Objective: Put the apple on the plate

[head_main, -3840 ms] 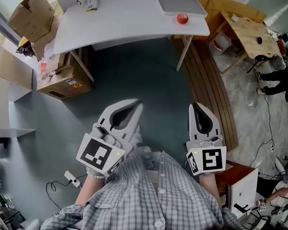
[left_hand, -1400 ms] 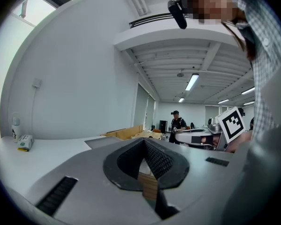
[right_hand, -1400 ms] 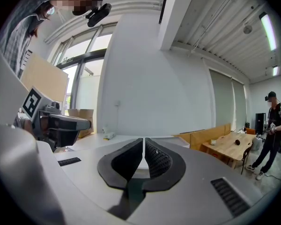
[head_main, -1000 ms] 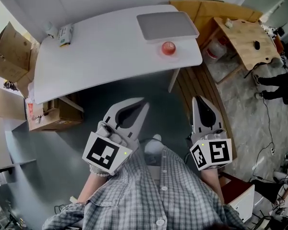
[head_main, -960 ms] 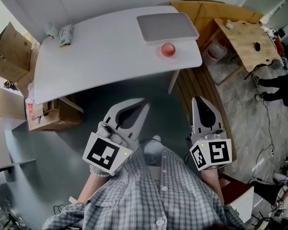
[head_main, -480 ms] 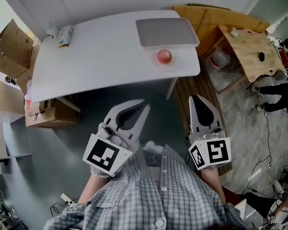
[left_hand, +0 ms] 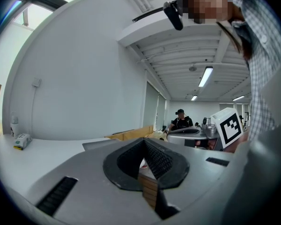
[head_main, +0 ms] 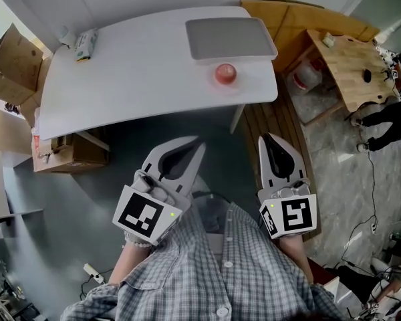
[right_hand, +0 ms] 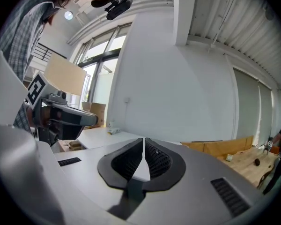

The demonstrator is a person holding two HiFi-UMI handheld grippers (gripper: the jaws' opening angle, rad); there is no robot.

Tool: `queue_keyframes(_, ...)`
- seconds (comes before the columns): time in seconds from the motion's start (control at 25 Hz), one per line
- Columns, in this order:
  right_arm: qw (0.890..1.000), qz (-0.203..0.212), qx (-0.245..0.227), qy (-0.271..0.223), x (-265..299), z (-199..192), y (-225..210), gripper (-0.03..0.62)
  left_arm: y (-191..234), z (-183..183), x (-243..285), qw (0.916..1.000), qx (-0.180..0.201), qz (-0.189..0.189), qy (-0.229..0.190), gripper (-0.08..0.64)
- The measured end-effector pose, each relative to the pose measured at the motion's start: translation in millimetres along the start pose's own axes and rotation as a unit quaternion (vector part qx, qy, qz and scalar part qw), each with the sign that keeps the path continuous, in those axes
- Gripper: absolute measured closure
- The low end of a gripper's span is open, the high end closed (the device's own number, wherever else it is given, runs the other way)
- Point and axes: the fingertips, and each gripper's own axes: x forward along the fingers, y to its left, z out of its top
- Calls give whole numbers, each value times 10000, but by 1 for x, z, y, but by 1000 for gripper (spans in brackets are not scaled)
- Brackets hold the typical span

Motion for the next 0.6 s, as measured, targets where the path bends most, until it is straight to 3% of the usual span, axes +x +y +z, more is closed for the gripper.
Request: queue_keyframes(0.6,9995,-77,124,288,35,-21,-21,561,35,-12,52,9993,-219,-192,222,551)
